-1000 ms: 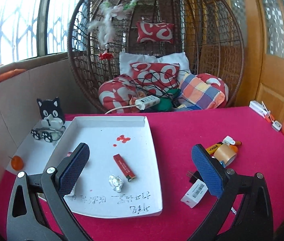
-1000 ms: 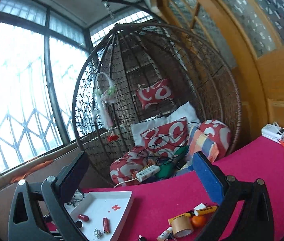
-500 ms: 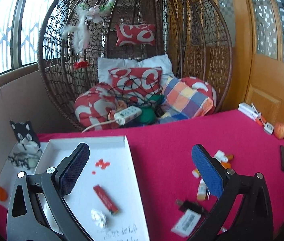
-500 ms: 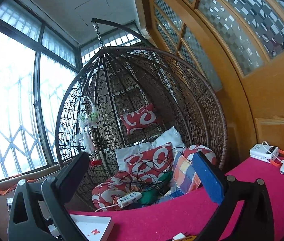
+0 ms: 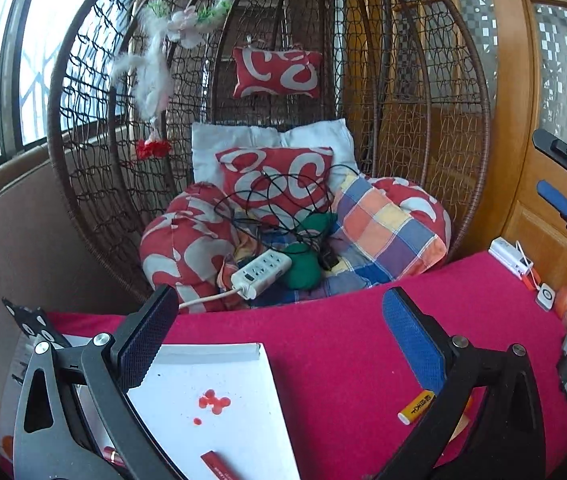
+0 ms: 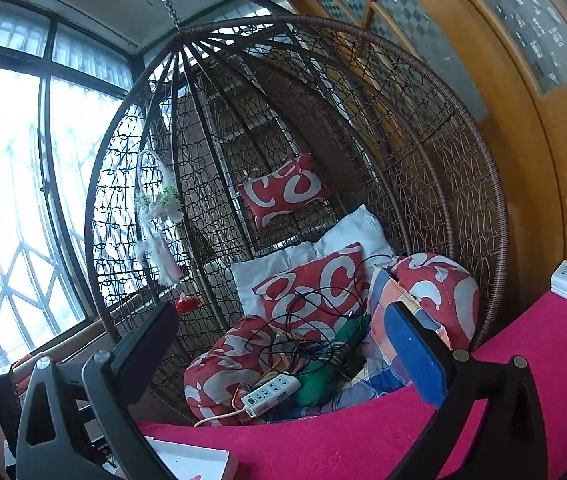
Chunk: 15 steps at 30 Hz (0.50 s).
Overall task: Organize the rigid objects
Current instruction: 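Withdraw both tools from the tray back toward the remaining items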
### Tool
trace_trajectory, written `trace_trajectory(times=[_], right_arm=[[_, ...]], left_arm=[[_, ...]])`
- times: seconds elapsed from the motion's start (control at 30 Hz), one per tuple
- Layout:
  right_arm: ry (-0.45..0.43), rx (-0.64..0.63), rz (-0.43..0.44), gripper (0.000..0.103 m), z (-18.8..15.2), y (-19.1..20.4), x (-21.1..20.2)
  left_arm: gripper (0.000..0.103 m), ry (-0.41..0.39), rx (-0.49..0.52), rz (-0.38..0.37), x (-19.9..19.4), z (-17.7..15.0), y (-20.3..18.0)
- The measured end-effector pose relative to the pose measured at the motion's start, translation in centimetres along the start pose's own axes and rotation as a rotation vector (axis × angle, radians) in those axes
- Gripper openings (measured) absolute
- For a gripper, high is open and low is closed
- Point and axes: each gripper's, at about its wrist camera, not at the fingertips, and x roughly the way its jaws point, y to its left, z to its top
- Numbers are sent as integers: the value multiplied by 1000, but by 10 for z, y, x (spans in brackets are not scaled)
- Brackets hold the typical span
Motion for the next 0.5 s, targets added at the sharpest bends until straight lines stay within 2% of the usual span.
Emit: trace_trajectory(times=[0.17, 0.3, 0.37, 0.5], right_arm=[[105, 3, -48, 103, -2, -10, 10], [187, 12, -105, 103, 4, -23, 2], [218, 0, -146, 103, 6, -29, -7], [266, 42, -212, 103, 9, -45, -24]], left_arm=[[103, 110, 4, -52, 2, -13, 5], [103, 196, 65, -99, -4, -36, -1], [103, 264, 80, -115, -6, -50, -5], [103, 350, 4, -135, -10, -73, -7]])
